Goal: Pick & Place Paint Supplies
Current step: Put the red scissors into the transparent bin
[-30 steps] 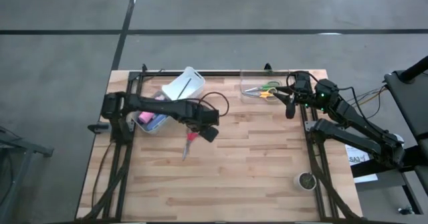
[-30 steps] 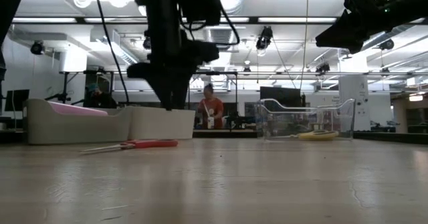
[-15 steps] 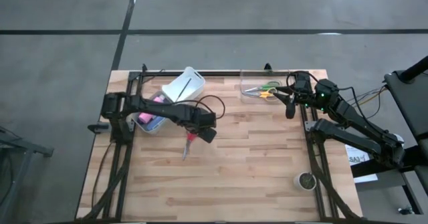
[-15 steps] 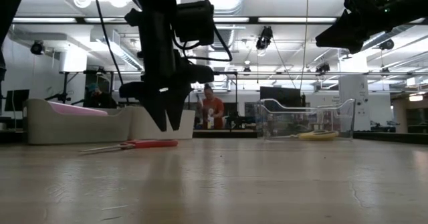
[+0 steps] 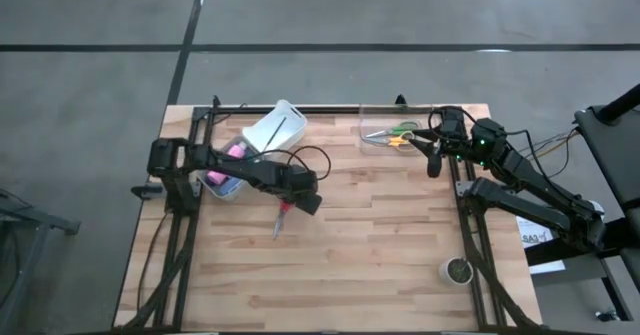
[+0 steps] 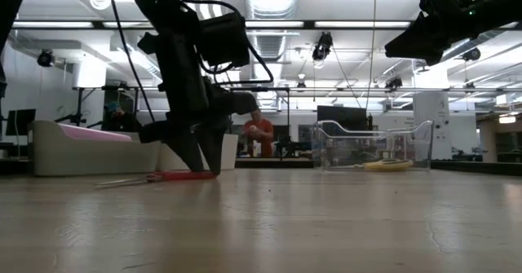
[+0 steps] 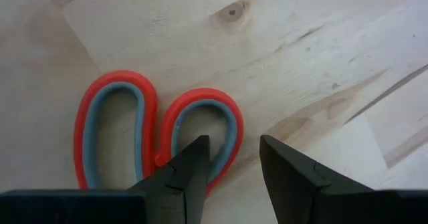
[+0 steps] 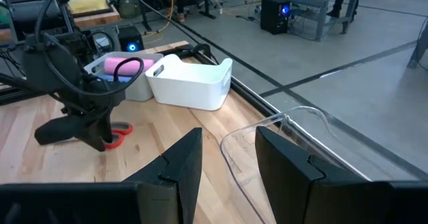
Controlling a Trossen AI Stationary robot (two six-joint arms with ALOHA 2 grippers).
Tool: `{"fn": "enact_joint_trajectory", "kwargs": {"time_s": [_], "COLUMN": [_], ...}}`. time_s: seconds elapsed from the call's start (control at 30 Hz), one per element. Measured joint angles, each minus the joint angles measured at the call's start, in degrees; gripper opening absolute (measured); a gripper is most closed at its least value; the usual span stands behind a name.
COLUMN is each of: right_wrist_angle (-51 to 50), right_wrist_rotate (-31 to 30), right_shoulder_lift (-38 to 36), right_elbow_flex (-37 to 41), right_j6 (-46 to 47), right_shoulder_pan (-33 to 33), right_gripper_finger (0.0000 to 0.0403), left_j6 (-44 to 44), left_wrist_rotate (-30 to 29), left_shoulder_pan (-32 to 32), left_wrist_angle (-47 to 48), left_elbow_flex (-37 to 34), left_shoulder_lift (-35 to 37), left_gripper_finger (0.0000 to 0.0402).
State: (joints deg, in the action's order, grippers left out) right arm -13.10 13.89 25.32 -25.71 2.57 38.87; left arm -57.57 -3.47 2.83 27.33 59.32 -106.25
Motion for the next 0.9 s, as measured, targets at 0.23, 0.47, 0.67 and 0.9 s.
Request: {"fn": "enact_joint_trajectory", "kwargs": {"time_s": [0.23,0.47,0.67,0.9], "right_wrist_angle": [0.0,0.0,0.0,0.0], "right_wrist_rotate": [0.0,-0.02,0.0,0.0], "right_shoulder_lift": [0.0,0.0,0.0,-0.02], "right_elbow_flex": [0.0,0.0,0.0,0.0], "right_j6": [-0.01,-0.01,0.0,0.0], "right_shoulder_pan": [0.0,-0.01,0.0,-0.02], "right_gripper_finger": [0.0137,0.0137,0.0137,0.0137], "left_j6": [-0.98,-0.19,0.33,0.39], "left_wrist_rotate": [-0.23,-0.29,-0.5,-0.42], "left_shoulder_pan": [-0.02,-0.02,0.0,0.0], "left_wrist_angle": [-0.17,-0.41,-0.02,-0.4], "left_elbow_flex": [-0.23,-0.32,-0.41,-0.39], "left_shoulder_lift": [-0.08,-0.14,-0.19,-0.19], "left_gripper_finger": [0.0145,0.0131,0.0069,0.0019]}}
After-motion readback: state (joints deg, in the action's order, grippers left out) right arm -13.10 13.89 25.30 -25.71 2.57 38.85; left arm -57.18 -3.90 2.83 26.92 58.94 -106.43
